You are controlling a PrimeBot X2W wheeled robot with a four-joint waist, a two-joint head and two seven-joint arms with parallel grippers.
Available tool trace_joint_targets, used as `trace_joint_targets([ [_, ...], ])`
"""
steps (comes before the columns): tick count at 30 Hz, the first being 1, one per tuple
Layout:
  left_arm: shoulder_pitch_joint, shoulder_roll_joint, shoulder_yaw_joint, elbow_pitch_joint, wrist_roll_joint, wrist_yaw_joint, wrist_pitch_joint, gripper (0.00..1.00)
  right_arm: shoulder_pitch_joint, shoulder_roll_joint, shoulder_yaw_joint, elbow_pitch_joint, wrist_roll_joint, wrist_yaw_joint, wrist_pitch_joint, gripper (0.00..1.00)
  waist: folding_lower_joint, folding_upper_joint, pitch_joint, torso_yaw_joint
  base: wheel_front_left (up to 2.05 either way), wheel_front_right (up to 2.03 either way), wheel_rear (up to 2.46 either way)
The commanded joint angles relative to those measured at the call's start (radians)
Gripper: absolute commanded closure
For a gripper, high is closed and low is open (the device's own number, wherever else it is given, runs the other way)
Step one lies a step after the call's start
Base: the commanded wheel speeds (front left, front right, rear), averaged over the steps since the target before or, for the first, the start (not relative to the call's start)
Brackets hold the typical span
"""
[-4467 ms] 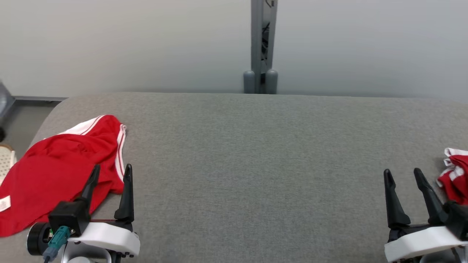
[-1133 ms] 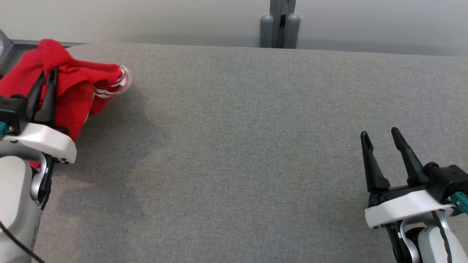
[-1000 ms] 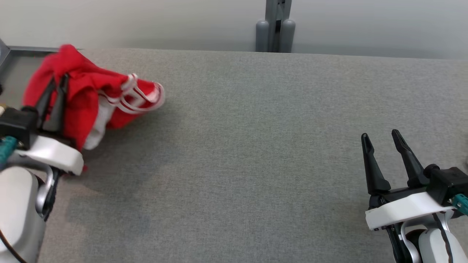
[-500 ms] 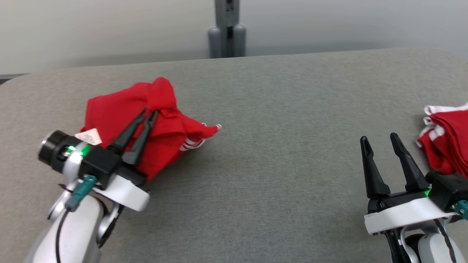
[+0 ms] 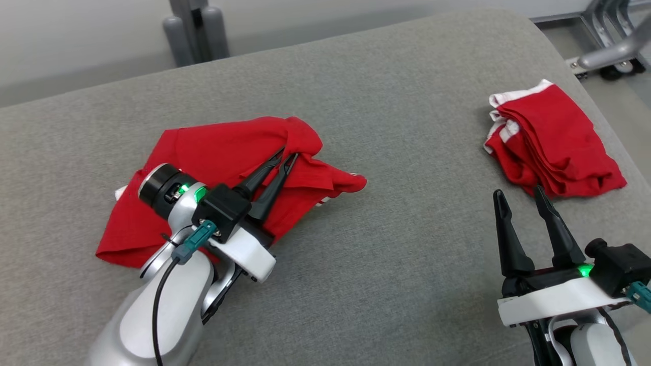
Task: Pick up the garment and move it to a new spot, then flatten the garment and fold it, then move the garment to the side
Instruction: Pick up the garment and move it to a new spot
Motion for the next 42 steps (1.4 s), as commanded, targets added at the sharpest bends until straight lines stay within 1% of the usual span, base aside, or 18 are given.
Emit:
trace_joint_targets([
  [1,-0.026,-0.007,-0.008,0.017,-0.009,-0.005,-0.003,1.00,-0.015,-0.006,0.007,0.005,0.009,0.000,-0.013,0.00,0.0000,-0.0001,0.044,-0.059,0.00,0.00,0.00],
  [7,-0.063,-0.046,-0.051,0.120,-0.031,-0.007,-0.003,1.00,-0.023,-0.006,0.021,0.036,0.031,0.000,-0.037,0.00,0.0000,-0.0001,0.066,-0.098,0.00,0.00,0.00],
  [8,-0.063,-0.053,-0.053,0.134,-0.035,-0.007,-0.003,0.91,-0.023,-0.006,0.023,0.041,0.034,0.000,-0.039,0.00,0.0000,-0.0001,0.066,-0.100,0.00,0.00,0.00],
  [9,-0.062,-0.057,-0.056,0.147,-0.037,-0.007,-0.003,0.56,-0.023,-0.006,0.023,0.047,0.034,0.000,-0.043,0.00,0.0000,-0.0001,0.066,-0.100,0.00,0.00,0.00],
  [10,-0.064,-0.063,-0.058,0.150,-0.042,-0.007,-0.003,0.05,-0.023,-0.006,0.021,0.052,0.033,0.000,-0.044,0.00,0.0000,-0.0001,0.065,-0.098,0.00,0.00,0.00],
  [11,-0.064,-0.065,-0.055,0.150,-0.047,-0.007,-0.003,0.00,-0.023,-0.006,0.018,0.057,0.032,0.000,-0.046,0.00,0.0000,-0.0001,0.063,-0.095,0.00,0.00,0.00],
  [13,-0.050,-0.072,-0.034,0.146,-0.065,-0.002,-0.003,0.00,-0.024,-0.006,0.007,0.062,0.028,0.000,-0.051,0.00,0.0000,-0.0001,0.055,-0.083,0.00,0.00,0.00],
  [19,0.019,-0.077,0.041,0.091,-0.093,0.055,-0.003,0.00,-0.024,-0.006,-0.018,0.075,0.008,0.000,-0.051,0.00,0.0000,-0.0001,0.016,-0.019,0.00,0.00,0.00],
  [25,0.098,-0.059,0.121,0.016,-0.113,0.117,-0.003,0.00,-0.022,-0.006,-0.037,0.067,-0.026,0.000,-0.036,0.00,0.0000,-0.0001,-0.023,0.058,0.00,0.00,0.00],
  [30,0.153,-0.036,0.178,-0.038,-0.126,0.147,-0.003,0.00,-0.015,-0.006,-0.048,0.055,-0.047,0.000,-0.023,0.00,0.0000,-0.0001,-0.046,0.105,0.00,0.00,0.00],
  [35,0.215,0.004,0.259,-0.090,-0.140,0.180,-0.003,0.00,-0.004,-0.006,-0.047,0.046,-0.071,0.000,-0.002,0.00,0.0000,-0.0001,-0.076,0.150,0.00,0.00,0.00],
  [39,0.268,0.028,0.320,-0.135,-0.143,0.209,-0.003,0.00,0.009,-0.006,-0.044,0.038,-0.088,0.000,0.014,0.00,0.0000,-0.0001,-0.101,0.172,0.00,0.00,0.00],
  [42,0.313,0.042,0.348,-0.169,-0.138,0.227,-0.003,0.00,0.016,-0.007,-0.046,0.031,-0.101,0.000,0.028,0.00,0.0000,-0.0001,-0.121,0.184,0.00,0.00,0.00],
])
